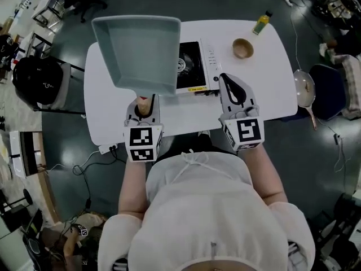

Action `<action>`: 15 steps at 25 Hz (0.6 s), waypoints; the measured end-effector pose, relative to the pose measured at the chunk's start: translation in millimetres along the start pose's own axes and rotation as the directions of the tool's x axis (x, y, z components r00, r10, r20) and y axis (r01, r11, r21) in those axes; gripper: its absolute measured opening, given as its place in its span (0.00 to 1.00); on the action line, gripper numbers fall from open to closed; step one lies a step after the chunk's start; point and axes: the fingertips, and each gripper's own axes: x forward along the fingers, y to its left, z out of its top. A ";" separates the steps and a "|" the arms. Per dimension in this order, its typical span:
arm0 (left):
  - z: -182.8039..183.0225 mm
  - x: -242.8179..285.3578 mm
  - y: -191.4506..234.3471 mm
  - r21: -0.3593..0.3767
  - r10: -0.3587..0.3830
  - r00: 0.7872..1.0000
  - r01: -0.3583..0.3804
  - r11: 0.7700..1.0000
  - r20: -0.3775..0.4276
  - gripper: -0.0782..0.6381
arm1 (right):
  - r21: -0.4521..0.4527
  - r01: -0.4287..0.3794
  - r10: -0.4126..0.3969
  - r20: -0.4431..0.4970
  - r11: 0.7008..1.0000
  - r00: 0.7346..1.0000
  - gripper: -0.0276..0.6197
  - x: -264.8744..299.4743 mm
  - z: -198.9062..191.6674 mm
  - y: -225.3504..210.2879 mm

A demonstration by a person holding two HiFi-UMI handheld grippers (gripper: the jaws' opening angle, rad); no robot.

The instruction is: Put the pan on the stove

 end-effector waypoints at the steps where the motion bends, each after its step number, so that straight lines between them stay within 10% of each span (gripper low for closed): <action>1: -2.6 6.6 -3.1 -0.004 0.017 1.000 -0.017 1.000 -0.021 0.16 | 0.008 -0.018 0.018 -0.003 1.000 1.000 0.05 6.1 -3.4 -7.1; 15: -75.7 89.5 -57.2 -0.156 0.025 0.929 -0.088 0.984 -0.369 0.16 | 0.092 -0.196 0.203 -0.075 0.976 0.976 0.05 62.6 -68.9 -64.2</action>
